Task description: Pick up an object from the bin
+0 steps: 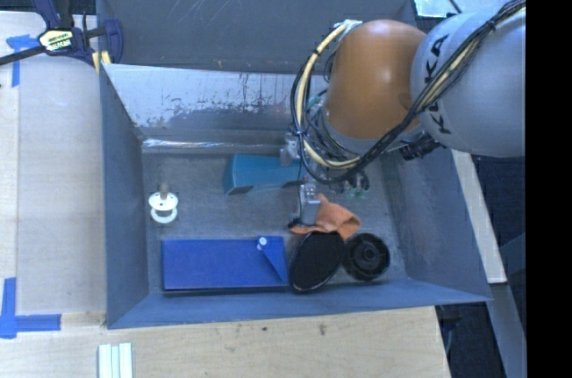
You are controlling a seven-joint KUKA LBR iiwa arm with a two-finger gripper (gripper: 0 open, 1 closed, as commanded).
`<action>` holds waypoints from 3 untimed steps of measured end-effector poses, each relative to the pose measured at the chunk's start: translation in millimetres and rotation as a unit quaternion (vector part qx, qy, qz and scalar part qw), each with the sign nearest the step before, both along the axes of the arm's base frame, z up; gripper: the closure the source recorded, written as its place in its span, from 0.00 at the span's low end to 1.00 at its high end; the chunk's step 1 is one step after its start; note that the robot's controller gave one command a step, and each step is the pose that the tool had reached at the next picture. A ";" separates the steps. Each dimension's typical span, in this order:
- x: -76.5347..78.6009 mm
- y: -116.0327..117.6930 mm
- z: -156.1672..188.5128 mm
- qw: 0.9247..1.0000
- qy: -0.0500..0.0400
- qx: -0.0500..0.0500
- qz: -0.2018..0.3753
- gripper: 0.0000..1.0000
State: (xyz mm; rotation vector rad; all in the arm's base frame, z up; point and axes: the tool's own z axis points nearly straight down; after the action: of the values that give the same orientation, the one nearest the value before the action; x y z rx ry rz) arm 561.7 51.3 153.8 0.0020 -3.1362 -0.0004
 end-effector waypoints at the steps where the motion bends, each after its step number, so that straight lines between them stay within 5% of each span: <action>1: 1.9 -0.2 4.6 1.000 -0.004 0.000 -0.001 0.00; 2: 30.1 3.4 -43.1 1.000 -0.008 0.001 -0.005 0.00; 3: 47.3 -8.2 -68.6 0.999 0.000 0.000 -0.051 0.00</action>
Offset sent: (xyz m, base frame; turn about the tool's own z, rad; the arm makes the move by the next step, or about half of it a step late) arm 0.0443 0.0065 -0.0838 0.0166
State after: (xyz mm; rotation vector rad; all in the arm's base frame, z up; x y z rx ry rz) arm 609.0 43.1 85.2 -0.1570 -3.1327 -0.0001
